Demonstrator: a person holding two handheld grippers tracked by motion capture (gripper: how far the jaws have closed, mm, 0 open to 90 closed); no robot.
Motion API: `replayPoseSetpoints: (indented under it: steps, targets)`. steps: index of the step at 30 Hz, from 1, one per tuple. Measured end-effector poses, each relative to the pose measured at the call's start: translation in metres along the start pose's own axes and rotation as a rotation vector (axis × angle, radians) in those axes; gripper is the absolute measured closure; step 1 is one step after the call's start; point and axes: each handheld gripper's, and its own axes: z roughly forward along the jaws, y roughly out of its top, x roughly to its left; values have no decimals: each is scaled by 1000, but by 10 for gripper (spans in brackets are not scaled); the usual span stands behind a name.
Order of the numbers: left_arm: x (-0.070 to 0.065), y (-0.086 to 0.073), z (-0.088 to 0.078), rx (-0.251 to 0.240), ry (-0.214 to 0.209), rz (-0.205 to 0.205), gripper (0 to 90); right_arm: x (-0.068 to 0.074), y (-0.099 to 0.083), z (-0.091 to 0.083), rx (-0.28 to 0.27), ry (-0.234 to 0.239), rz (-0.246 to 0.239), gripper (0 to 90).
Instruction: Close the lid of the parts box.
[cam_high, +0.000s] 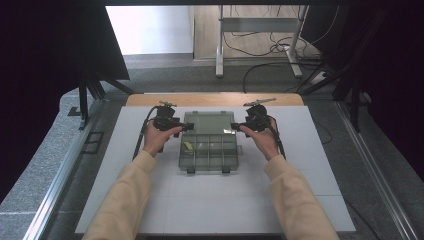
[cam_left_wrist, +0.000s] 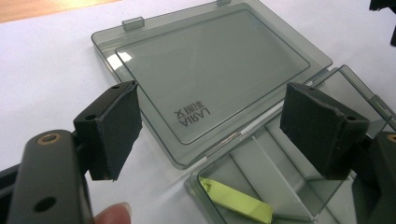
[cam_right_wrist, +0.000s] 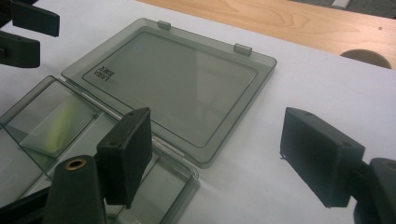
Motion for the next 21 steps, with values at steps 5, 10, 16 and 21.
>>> replayPoseSetpoints:
  steps: [5,10,16,21]
  targets:
    - [5,1,7,14,0,-11,196,1,4,14,28,-5,11,247]
    - [11,4,14,38,2,-34,191,-4,6,25,53,-10,37,246]
    - [17,5,22,66,3,-73,180,-6,6,34,76,-8,43,243]
    - [17,6,25,89,-2,-79,169,-6,5,40,88,-6,50,241]
